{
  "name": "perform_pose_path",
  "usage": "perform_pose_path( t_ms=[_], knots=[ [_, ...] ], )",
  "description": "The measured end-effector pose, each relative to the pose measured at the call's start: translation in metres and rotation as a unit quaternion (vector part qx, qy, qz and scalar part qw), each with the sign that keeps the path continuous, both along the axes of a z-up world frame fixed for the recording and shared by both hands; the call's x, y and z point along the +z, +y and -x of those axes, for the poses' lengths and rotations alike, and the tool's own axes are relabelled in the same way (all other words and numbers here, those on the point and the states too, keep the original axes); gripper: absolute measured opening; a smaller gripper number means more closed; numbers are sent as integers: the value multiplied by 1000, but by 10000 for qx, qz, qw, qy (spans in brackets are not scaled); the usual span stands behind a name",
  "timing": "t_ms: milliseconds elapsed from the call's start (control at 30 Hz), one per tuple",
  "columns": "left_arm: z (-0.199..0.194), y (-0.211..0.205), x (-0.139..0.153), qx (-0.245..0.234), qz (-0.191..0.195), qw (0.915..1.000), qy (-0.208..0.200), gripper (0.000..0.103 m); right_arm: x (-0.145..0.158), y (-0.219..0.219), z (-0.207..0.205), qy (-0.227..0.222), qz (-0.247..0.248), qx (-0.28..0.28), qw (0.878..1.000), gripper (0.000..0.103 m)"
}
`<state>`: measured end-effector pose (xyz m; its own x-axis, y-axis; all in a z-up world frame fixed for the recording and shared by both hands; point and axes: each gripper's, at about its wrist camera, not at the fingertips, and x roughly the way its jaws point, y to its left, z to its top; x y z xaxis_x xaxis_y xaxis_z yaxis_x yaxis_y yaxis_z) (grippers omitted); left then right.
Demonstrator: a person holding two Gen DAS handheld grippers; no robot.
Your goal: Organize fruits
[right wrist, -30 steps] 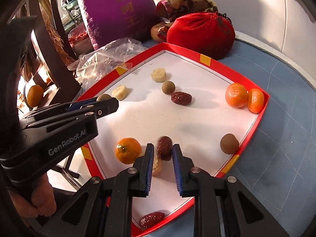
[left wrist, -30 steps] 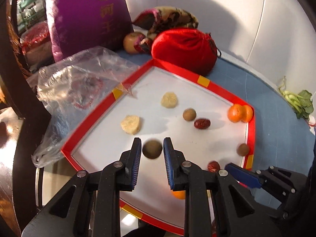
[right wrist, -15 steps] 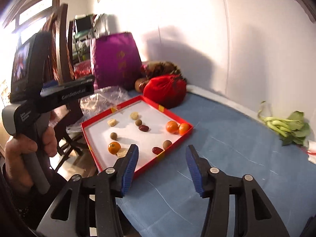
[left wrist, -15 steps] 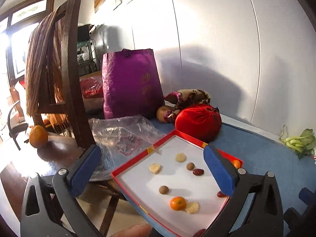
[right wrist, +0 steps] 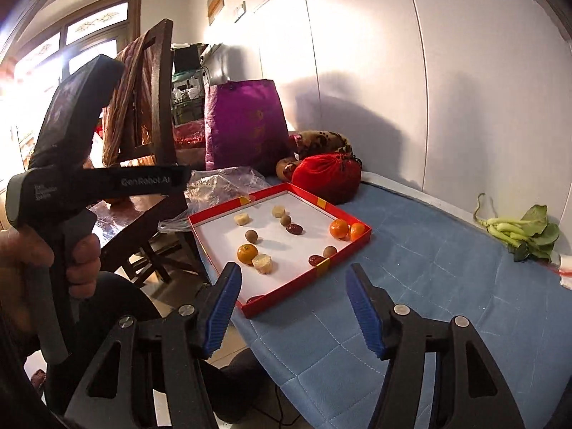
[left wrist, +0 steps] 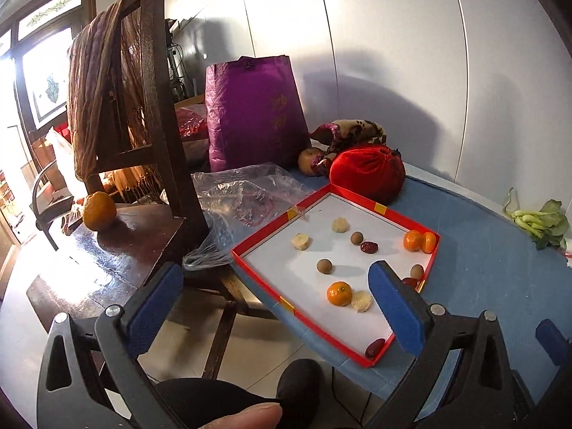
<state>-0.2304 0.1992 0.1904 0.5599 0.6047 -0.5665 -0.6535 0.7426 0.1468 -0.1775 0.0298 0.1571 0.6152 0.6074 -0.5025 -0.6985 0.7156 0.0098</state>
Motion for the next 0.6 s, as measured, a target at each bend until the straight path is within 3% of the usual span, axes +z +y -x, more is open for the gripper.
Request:
perform_pose_path(
  t_ms=[267,600],
  knots=[
    [4,-1,0,-52,-20,10000,43,103,20,-3,16,-362,-216,-61,9991,68],
    [3,-4,-4,-92,55,9999,66,103,13,-5,2,-226,-83,-326,9992,72]
  ],
)
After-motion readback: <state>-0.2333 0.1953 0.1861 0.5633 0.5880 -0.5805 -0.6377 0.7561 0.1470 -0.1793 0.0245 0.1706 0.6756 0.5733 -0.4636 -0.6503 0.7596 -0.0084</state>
